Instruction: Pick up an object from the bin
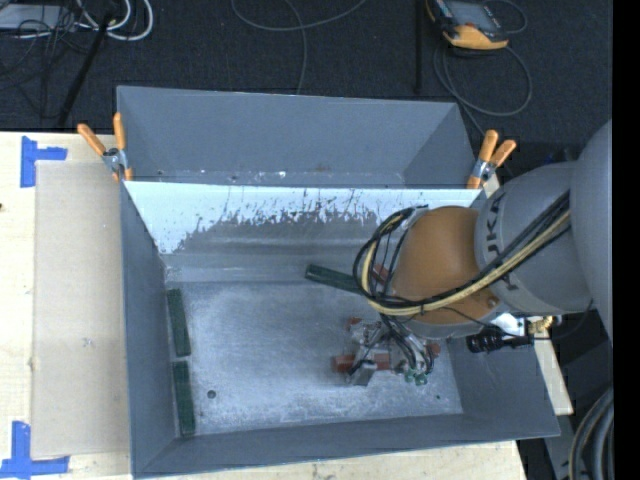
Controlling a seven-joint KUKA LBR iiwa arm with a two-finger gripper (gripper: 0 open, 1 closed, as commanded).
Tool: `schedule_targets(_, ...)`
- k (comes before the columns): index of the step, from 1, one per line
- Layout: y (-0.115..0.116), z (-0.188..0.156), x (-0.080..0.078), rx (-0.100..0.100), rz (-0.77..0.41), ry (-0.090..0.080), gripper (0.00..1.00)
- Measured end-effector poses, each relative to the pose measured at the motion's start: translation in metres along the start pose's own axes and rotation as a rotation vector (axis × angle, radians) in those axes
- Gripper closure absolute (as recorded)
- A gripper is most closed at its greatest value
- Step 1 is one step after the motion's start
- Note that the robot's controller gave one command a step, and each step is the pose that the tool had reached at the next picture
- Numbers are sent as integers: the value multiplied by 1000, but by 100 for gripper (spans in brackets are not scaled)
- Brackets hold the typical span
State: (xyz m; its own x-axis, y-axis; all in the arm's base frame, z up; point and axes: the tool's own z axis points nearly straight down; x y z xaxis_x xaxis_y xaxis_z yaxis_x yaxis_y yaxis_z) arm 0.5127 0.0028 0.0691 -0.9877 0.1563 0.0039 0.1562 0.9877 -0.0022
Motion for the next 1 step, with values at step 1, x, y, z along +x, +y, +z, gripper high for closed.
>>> schedule_targets(1,-48,-103,6,-2,72,-10,100)
